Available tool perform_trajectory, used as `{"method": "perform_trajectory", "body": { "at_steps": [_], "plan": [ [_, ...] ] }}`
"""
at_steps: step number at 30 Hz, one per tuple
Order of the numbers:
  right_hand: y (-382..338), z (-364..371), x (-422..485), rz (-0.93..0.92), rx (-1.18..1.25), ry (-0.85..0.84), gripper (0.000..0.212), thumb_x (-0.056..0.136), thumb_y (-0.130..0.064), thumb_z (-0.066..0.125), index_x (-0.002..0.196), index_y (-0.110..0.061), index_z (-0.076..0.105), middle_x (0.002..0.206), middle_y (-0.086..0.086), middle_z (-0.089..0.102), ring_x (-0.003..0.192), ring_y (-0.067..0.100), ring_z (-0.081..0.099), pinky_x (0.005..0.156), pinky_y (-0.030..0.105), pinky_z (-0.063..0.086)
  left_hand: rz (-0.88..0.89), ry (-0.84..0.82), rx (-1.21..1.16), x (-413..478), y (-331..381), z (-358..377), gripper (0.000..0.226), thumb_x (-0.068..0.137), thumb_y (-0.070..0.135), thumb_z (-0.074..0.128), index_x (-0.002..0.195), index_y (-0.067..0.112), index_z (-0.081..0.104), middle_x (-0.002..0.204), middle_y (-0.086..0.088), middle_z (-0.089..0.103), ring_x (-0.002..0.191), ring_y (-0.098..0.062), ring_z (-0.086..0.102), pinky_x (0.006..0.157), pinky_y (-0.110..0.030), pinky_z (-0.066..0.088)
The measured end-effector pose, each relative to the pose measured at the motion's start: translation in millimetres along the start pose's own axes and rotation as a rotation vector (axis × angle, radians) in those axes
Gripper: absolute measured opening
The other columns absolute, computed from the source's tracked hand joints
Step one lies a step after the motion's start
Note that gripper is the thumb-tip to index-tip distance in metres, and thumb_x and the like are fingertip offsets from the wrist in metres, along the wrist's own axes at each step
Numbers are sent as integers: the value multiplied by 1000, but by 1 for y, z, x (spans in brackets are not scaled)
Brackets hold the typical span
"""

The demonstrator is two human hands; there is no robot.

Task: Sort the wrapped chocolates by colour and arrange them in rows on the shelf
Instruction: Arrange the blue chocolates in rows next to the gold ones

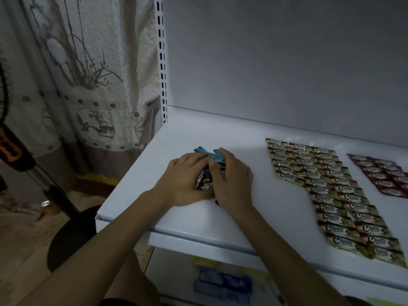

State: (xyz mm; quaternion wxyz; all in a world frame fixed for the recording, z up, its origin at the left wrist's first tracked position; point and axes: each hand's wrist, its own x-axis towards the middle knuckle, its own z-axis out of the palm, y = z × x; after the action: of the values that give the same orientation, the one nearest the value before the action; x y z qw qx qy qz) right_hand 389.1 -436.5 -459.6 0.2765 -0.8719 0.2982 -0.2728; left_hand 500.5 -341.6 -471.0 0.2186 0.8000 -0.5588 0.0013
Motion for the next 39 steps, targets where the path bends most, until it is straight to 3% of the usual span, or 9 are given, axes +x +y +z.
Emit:
{"method": "perform_trajectory", "body": {
  "at_steps": [7,12,18,20,23,29,33,37,39],
  "plan": [
    [1,1,-2,-5,46,101,51,88,-39,31,122,-17,62,117,2,65,111,20,57,105,41,34,35,187,-70,-4,-3,1,59,80,58,44,130,30,58,127,7,57,108,-22,52,84,-37,46],
    [5,5,0,-24,9,82,60,87,-48,18,115,-24,65,107,-4,67,99,17,60,97,44,41,31,247,-372,1,-4,-4,33,83,27,60,115,19,67,110,6,62,103,-11,56,90,-22,42],
    [8,1,-2,-29,-53,62,30,96,-21,47,124,-21,58,119,2,62,111,21,53,106,39,28,-185,364,-848,8,-8,-17,37,84,-11,60,108,17,64,109,-1,66,99,-6,64,85,-23,53],
    [7,0,-2,-36,-59,65,30,96,-18,48,124,-19,57,122,2,60,117,21,51,113,41,21,-247,404,-981,9,-5,-21,35,86,-14,57,109,12,63,108,-6,65,93,-4,64,77,-18,54],
    [6,2,-4,-59,-84,58,29,96,-18,47,123,-17,57,124,3,60,123,22,49,117,43,9,-356,455,-1104,11,-7,-21,33,87,-10,59,108,15,65,111,-10,65,96,-15,65,73,-23,56],
    [8,7,-5,-140,-102,119,47,90,-37,32,119,-14,61,120,6,62,118,28,53,111,52,28,-472,491,-1316,14,-11,-24,22,90,-5,58,95,14,69,109,-8,70,99,-29,68,78,-38,59],
    [7,-6,10,-136,-112,158,49,90,-46,35,123,-19,61,128,3,60,124,24,49,110,44,30,-466,555,-1315,19,-20,-25,24,90,-3,60,94,17,71,112,-8,70,103,-26,66,89,-41,55],
    [4,-16,32,-71,-220,-186,82,78,-85,22,143,-38,36,154,-5,30,143,18,21,117,51,5,-447,539,-1249,19,-26,-26,23,90,-4,59,94,16,70,105,-7,71,95,-22,66,79,-31,56],
    [5,-12,41,-21,-294,-362,90,69,-88,21,147,-44,19,159,-7,12,146,18,8,114,57,-2,-436,530,-1260,18,-24,-26,23,89,-5,59,91,15,69,99,-5,71,90,-22,66,78,-33,57]
  ]
}}
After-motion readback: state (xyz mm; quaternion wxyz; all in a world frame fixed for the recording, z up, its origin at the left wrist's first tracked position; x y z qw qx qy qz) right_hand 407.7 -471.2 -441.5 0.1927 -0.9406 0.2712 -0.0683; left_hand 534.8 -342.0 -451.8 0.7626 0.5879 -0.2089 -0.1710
